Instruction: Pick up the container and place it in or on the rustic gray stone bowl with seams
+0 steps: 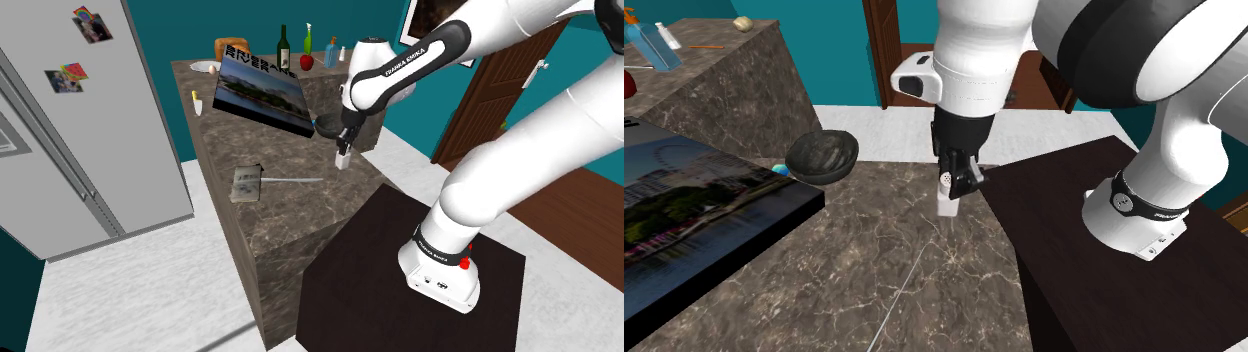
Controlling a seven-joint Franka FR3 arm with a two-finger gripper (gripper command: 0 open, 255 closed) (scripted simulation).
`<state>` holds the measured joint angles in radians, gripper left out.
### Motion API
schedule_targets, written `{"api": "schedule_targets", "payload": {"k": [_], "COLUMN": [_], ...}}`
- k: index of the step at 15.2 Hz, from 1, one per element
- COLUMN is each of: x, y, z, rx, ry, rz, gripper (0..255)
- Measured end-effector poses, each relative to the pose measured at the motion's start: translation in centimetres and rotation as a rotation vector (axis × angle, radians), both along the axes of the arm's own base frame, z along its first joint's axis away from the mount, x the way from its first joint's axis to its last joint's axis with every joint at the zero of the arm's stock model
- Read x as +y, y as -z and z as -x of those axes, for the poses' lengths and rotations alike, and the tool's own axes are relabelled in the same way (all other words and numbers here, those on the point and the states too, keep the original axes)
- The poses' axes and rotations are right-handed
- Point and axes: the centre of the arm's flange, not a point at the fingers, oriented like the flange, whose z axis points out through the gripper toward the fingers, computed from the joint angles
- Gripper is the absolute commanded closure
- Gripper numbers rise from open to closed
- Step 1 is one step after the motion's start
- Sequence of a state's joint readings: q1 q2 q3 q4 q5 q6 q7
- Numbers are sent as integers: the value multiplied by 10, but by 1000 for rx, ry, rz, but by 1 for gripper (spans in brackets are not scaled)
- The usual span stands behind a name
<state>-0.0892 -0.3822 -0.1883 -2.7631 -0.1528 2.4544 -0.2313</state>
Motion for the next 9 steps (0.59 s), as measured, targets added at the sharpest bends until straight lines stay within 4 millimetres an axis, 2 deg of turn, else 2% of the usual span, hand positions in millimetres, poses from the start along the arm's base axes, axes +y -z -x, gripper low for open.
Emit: {"api": "schedule_targets", "payload": {"k": [9], "x": [0], "y": [-48], "z": [0], "rx": [0], "ry": [0], "rz": [0], "gripper": [255]}}
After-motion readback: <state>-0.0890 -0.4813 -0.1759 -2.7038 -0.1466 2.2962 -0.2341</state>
